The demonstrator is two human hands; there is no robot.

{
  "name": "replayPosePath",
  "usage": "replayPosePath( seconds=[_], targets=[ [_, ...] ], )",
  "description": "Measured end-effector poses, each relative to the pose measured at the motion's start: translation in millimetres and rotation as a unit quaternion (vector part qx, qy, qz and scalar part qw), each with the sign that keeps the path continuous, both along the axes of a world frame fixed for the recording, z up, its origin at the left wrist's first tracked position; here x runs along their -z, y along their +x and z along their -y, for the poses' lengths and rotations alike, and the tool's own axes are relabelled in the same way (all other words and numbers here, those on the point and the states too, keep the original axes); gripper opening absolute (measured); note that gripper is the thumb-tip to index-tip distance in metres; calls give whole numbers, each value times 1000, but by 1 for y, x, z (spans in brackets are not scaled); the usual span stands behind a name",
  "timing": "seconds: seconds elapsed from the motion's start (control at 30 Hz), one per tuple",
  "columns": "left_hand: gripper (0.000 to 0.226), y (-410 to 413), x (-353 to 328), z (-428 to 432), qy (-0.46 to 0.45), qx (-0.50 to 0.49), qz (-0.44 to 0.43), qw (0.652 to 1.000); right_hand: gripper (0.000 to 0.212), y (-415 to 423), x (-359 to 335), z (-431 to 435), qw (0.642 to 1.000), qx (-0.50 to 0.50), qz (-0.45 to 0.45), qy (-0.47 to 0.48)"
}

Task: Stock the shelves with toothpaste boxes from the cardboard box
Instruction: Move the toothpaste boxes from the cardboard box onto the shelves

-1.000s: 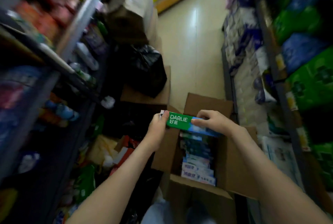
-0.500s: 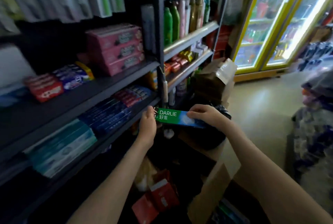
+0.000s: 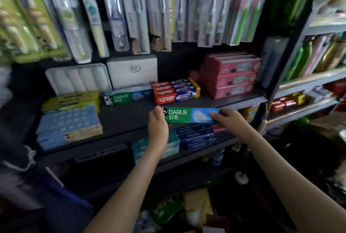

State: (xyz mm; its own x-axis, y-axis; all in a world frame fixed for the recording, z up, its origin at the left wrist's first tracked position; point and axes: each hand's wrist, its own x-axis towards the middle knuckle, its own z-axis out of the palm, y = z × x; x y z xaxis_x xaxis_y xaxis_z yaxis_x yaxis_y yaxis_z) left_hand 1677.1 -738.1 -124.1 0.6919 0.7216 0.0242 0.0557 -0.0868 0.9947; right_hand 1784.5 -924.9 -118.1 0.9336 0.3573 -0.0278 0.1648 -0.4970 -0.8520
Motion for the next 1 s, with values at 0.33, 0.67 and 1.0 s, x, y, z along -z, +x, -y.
replayPosePath(
  seconds=[0.33, 0.67, 1.0],
  targets=[
    [42, -24, 2, -126, 238, -220, -136, 936, 32, -10, -16, -164, 982, -127, 110, -83],
    [77, -17, 15, -123, 360, -60, -335, 869, 55, -15, 17, -210, 922, -214, 256, -195],
    [71, 3, 25, -140, 516, 21, -317, 796, 71, -7, 21, -212, 819, -218, 404, -344]
  ],
)
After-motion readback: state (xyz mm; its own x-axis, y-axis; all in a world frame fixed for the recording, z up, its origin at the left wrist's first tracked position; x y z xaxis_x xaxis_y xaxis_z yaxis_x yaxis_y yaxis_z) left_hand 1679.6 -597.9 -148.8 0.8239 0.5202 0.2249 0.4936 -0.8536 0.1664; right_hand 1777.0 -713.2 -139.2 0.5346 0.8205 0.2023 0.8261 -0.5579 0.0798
